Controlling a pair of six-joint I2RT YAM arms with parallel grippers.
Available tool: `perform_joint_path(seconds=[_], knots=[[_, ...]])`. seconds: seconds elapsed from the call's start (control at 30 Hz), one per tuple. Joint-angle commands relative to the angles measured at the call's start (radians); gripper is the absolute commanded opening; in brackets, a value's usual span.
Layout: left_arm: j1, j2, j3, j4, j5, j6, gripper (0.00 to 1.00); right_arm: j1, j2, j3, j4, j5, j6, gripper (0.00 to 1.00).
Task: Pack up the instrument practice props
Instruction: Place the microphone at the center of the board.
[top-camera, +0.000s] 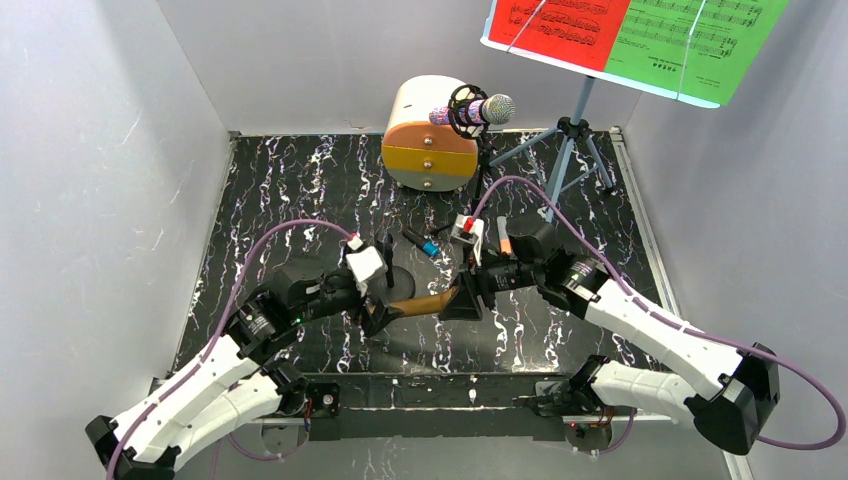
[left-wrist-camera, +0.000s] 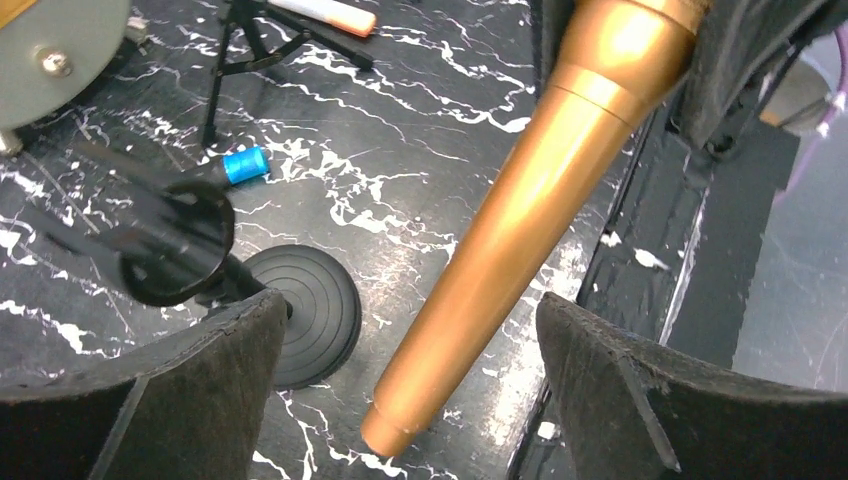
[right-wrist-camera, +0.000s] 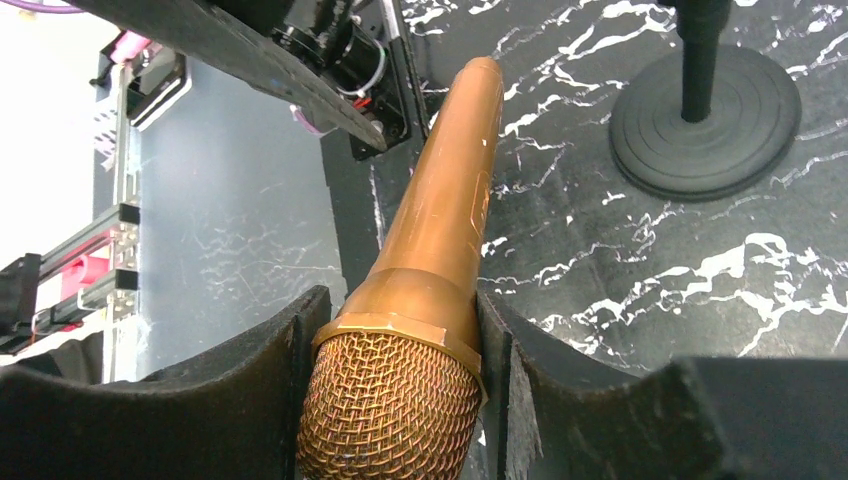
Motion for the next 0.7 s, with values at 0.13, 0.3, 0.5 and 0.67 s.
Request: perform_joint_path(seconds=[0.13,0.3,0.5,0.67], knots=[[-0.001,0.045,0.087,-0.031,0.167,0.147,0.84,-0.001,0.022,0.062,0.166,-0.150,0.055,0.01],[-0.001,0.082,0.110,-0.031,0.233,0.138,0.76,-0.001,0.039,0.060,0.226,-0.193,0.082,0.01],[-0.001,0.120,0.114,-0.034,0.336,0.122,0.62,-0.002,0.048,0.060,0.262,-0.212,0.094,0.01],[-0.001,0.128,0.122,-0.046,0.375,0.121,0.47,-0.001,0.055,0.055,0.296,-0.231,0.105,0.01]])
